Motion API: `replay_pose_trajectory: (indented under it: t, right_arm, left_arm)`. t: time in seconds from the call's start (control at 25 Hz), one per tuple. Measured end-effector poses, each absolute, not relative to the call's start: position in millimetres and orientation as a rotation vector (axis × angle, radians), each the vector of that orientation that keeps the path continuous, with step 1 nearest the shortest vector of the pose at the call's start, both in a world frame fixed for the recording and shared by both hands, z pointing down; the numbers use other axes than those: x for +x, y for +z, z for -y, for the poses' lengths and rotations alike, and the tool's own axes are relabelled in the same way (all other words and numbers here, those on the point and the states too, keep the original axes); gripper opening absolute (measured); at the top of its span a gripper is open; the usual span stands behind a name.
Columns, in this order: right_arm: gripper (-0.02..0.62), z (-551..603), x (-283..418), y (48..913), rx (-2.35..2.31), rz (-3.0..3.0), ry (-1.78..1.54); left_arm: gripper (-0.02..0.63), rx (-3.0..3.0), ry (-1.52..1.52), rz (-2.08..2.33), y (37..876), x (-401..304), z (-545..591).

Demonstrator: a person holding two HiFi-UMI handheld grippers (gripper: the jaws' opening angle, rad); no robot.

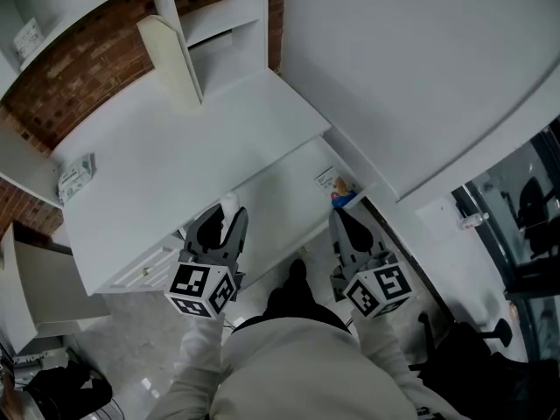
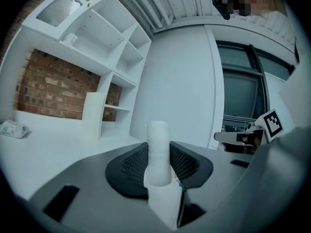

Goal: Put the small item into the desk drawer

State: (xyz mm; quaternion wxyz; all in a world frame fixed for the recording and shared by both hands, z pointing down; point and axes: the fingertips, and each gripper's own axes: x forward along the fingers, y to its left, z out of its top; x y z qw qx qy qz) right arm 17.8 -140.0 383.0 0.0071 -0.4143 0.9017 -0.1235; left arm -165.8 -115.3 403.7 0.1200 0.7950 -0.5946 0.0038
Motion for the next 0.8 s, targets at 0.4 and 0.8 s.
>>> replay_pose_trajectory:
  t: [0.4, 0.8]
  right_arm:
    - [0.028, 172.2, 28.8, 383.1, -1.327, -2.814, -0.385]
    - [0.028, 192.7, 45.9, 386.9, -1.381, -2.788, -0.396]
  left_arm:
    - [0.143, 2.344, 0.070, 1.695, 417.9, -157.2, 156.3]
    - [0.143, 2.390, 0.206, 1.574, 452.9, -124.4, 198.8]
